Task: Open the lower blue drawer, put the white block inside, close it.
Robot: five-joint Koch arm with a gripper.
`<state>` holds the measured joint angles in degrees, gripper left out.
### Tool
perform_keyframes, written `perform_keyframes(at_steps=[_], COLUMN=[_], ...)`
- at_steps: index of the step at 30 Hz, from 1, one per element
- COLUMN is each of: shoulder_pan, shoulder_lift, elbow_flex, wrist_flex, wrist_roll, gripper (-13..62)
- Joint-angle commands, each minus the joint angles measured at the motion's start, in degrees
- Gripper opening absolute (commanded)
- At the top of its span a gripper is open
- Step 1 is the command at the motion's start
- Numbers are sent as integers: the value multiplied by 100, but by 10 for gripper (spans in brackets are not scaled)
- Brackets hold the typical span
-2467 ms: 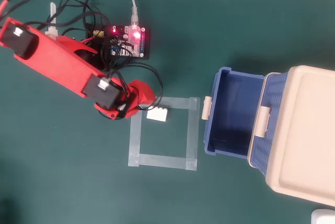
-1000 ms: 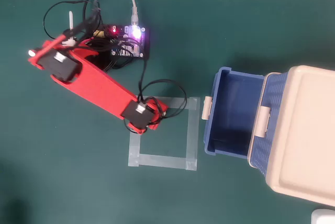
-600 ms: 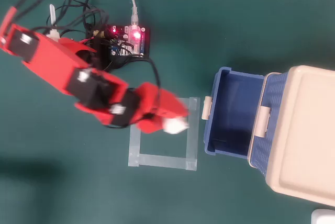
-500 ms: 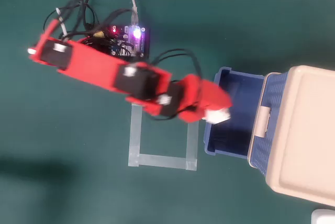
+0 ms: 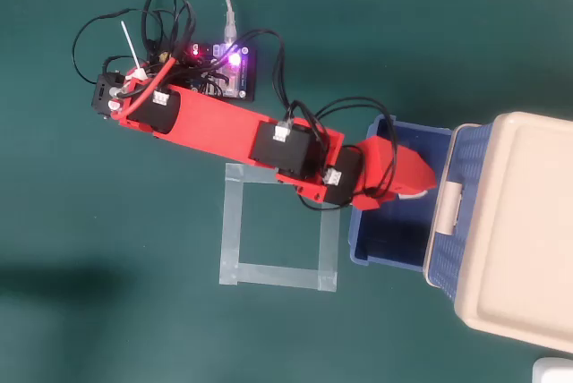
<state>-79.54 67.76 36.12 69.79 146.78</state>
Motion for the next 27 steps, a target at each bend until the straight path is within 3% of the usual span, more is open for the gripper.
perform_keyframes(at_steps=[1, 3, 6, 10, 20, 27], shoulder_pan=[-105, -88, 0, 255, 360, 70], shoulder_lift=[642, 1187, 2171, 2329, -70, -888], elbow_flex=[-290, -211, 132, 264, 352, -132], wrist_flex=[-97, 158, 2206, 4034, 2839, 272], wrist_roll=[501, 571, 545, 448, 642, 826], gripper=[338, 338, 336, 336, 338, 337])
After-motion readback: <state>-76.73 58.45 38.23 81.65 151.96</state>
